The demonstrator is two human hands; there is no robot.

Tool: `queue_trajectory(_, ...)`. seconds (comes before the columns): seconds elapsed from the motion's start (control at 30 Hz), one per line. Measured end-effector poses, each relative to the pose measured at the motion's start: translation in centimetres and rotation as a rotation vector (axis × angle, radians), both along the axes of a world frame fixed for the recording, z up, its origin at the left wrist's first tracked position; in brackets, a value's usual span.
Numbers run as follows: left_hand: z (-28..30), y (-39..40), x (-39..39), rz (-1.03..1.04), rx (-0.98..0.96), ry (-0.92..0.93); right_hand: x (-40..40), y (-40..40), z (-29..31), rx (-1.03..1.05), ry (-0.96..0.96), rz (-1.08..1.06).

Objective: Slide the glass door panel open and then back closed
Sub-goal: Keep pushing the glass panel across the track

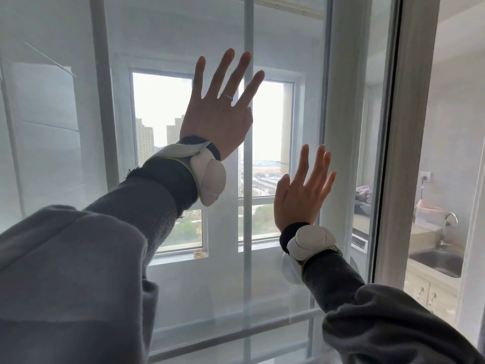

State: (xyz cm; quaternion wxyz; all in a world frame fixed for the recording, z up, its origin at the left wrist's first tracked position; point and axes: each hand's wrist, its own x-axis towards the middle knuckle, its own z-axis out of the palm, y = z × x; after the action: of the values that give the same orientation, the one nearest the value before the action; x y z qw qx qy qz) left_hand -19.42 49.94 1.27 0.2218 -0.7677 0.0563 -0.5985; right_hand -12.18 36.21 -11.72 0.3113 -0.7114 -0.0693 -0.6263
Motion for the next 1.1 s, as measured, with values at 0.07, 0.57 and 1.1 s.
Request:
queue_trajectory(0.07, 0.0, -0.6, 0.3, -0.002, 0.003, -0.005, 0.3, -0.6, 0.0, -0.003, 0.005, -0.001)
queue_trajectory(0.57, 0.1, -5.4, 3.2, -0.008, 0.001, -0.031, 3.5, -5.4, -0.2, 0.012, -0.045, -0.003)
queue_trajectory(1.1, -0.2, -11.1, 6.2, -0.04, 0.01, -0.037, 6.1, -11.1, -0.2, 0.025, -0.023, 0.02)
